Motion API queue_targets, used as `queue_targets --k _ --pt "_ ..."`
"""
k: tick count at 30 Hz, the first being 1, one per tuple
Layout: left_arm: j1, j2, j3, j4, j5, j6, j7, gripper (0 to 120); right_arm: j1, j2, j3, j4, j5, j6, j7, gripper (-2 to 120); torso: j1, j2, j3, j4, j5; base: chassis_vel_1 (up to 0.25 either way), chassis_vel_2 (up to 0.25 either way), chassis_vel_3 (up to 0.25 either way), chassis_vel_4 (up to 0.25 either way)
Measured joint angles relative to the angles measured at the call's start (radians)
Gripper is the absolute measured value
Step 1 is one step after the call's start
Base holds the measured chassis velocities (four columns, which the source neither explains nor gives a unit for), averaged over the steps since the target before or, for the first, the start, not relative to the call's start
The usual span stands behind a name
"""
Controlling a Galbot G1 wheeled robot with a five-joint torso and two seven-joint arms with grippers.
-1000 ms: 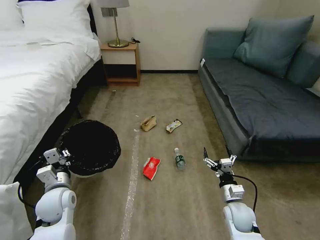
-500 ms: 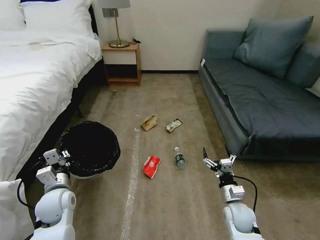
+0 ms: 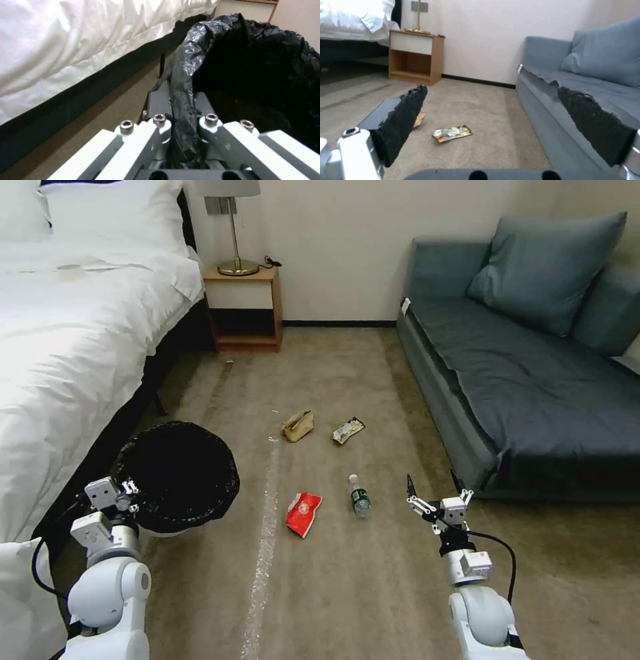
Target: Pick up the trash bin, then pick up the garbage on the floor and place it into the trash bin.
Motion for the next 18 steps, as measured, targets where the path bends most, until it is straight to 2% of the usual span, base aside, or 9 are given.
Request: queue_targets --k 6,9,18 --pt "0.0 0.0 0.0 -0.001 -0.002 -0.008 0.005 4 0.001 0.002 0.001 -0.005 0.0 0.003 -0.003 100 0.0 0.0 0.0 0.0001 0.0001 -0.015 0.024 0.023 -0.018" --pt "-0.001 0.0 0.0 -0.001 -0.005 -0.012 0.01 4 0.001 0.002 0.001 -0.005 0.0 0.004 -0.003 100 0.0 0.0 0.0 0.0 0.0 -0.12 0.084 0.109 -0.114" --pt "-0.003 0.0 0.001 0.002 -0.006 -0.017 0.012 4 0.003 0.002 0.003 -0.012 -0.002 0.007 -0.005 100 0.0 0.0 0.0 0.0 0.0002 -0.171 0.179 0.184 -0.179"
